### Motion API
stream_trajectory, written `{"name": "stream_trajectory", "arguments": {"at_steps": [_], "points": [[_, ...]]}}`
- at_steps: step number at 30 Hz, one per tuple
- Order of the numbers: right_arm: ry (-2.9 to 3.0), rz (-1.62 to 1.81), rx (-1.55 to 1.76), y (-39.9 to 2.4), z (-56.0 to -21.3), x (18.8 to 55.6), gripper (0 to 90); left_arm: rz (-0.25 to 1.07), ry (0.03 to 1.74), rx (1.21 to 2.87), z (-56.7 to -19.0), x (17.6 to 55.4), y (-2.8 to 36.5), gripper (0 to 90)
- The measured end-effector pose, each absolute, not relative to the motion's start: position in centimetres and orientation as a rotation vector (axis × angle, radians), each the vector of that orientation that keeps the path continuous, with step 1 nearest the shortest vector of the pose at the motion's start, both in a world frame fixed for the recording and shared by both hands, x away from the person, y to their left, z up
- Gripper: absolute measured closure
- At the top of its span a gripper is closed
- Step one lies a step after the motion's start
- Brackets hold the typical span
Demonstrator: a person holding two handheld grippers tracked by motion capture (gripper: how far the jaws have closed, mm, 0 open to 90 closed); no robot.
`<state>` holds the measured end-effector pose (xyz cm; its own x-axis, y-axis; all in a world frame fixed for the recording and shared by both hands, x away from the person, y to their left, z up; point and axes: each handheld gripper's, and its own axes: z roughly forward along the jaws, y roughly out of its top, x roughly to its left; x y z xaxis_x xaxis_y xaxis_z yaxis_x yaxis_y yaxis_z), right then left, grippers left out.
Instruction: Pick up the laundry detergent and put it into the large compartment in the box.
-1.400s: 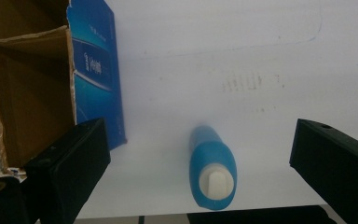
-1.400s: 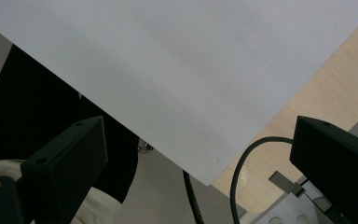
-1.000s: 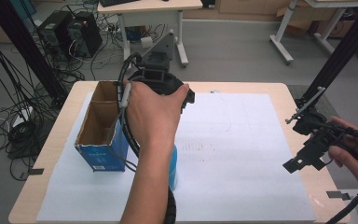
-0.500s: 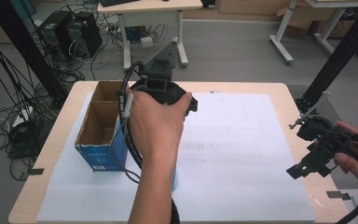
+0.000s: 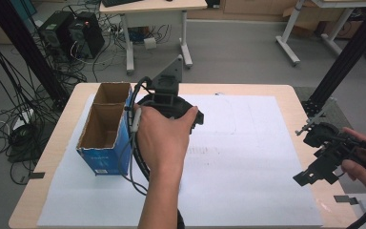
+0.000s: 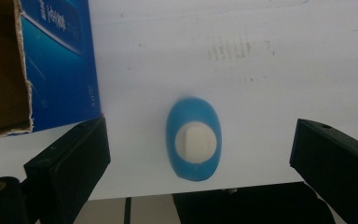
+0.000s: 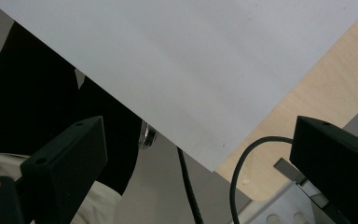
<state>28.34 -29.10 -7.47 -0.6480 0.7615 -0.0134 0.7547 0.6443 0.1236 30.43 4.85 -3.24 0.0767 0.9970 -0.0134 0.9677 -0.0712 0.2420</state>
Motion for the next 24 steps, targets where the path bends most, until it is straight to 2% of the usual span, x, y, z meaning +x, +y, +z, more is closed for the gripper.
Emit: {"name": "stream_trajectory", "arguments": {"at_steps": [24], "points": [[2.794, 0.155, 1.295, -29.5, -8.0, 28.2, 3.6, 0.154, 2.037, 2.194, -7.4, 31.6, 5.1, 5.2]]}}
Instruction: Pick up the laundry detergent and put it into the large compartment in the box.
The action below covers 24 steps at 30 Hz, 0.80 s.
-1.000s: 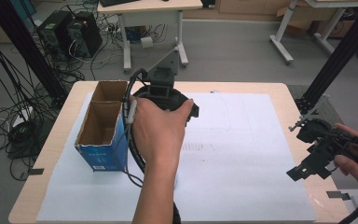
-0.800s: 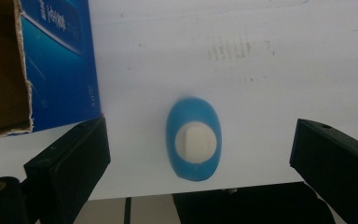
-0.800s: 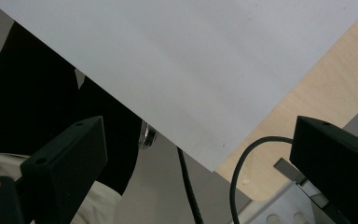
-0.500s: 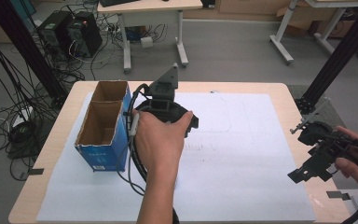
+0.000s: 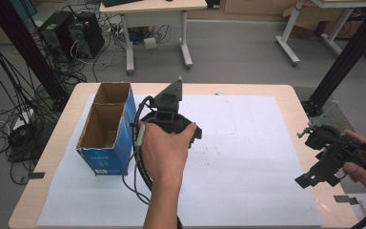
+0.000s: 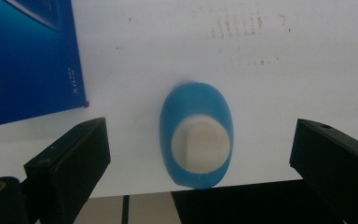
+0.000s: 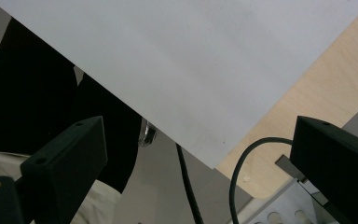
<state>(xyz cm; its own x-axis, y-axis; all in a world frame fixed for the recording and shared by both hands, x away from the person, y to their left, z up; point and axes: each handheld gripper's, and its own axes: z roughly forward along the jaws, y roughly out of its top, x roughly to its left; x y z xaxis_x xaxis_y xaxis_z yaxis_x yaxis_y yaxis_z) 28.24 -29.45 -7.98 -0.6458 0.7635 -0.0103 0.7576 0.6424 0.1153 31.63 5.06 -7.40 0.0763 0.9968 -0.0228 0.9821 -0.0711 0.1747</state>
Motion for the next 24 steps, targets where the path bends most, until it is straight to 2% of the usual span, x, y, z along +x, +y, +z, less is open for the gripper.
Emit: {"name": "stream_trajectory", "arguments": {"at_steps": [24], "points": [[2.794, 0.156, 1.300, -29.6, -8.3, 28.4, 3.6, 0.118, 2.059, 2.215, -10.3, 32.1, 5.0, 5.6]]}}
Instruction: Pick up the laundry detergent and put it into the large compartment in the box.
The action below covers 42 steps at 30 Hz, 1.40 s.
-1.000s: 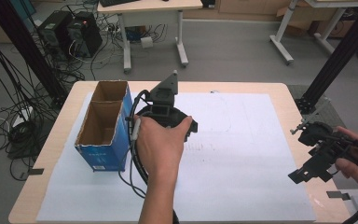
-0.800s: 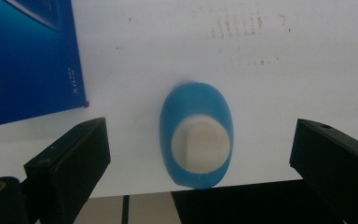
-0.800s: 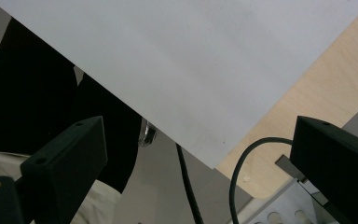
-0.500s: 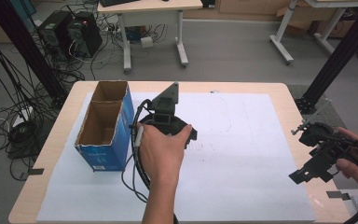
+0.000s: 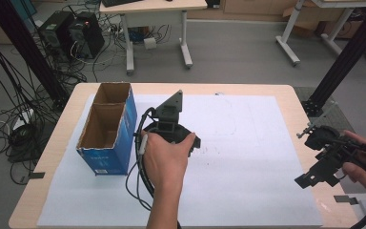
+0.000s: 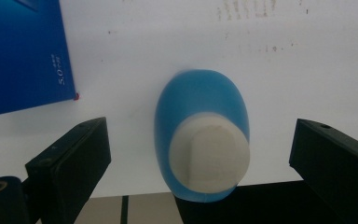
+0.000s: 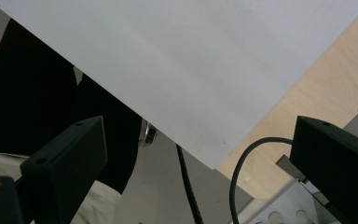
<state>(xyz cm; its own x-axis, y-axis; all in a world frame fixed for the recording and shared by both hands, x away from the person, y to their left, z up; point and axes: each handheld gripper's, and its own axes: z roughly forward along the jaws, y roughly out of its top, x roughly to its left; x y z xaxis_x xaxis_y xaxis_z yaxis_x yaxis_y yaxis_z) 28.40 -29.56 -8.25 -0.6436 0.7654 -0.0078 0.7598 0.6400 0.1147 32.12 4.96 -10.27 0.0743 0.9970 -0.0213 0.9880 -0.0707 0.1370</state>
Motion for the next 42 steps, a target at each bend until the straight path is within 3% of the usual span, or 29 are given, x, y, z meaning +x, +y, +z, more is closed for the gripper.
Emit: {"name": "stream_trajectory", "arguments": {"at_steps": [26, 39, 42], "points": [[2.794, 0.171, 1.298, -29.7, -8.1, 28.4, 3.6, 0.127, 2.066, 2.248, -12.3, 32.4, 4.2, 11.9], [2.794, 0.178, 1.292, -29.6, -8.0, 28.5, 3.6, 0.137, 2.064, 2.252, -12.9, 32.5, 3.9, 36.5], [2.791, 0.185, 1.294, -29.5, -7.9, 28.5, 3.6, 0.147, 2.063, 2.261, -12.9, 32.4, 3.7, 37.2]]}}
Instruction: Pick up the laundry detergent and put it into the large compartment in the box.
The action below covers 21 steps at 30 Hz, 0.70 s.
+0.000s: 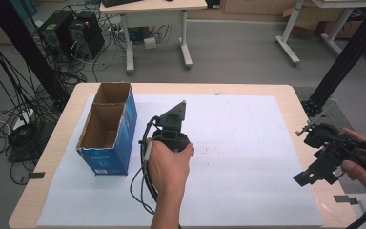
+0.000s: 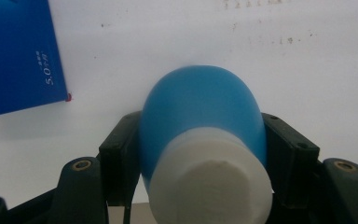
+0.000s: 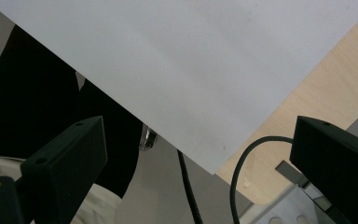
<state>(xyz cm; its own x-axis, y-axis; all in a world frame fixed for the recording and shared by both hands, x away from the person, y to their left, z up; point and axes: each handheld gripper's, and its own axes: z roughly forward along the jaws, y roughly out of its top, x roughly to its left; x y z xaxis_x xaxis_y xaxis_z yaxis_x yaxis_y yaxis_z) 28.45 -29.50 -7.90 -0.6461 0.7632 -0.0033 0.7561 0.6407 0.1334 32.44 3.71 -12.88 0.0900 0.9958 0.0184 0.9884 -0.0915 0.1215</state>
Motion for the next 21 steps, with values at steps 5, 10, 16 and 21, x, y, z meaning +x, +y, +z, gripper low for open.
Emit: {"name": "stream_trajectory", "arguments": {"at_steps": [5, 10, 16, 21], "points": [[2.798, 0.187, 1.290, -29.46, -7.93, 28.46, 3.6, 0.150, 2.063, 2.247, -12.88, 32.18, 3.90, 37.4], [2.799, 0.184, 1.289, -29.42, -7.96, 28.50, 3.6, 0.148, 2.058, 2.244, -12.85, 32.11, 4.06, 37.5], [2.797, 0.177, 1.300, -29.53, -8.19, 28.66, 3.6, 0.129, 2.054, 2.248, -12.73, 32.22, 4.49, 37.8], [2.801, 0.165, 1.307, -29.49, -8.50, 28.93, 3.6, 0.156, 2.050, 2.260, -12.17, 32.05, 4.33, 37.9]]}}
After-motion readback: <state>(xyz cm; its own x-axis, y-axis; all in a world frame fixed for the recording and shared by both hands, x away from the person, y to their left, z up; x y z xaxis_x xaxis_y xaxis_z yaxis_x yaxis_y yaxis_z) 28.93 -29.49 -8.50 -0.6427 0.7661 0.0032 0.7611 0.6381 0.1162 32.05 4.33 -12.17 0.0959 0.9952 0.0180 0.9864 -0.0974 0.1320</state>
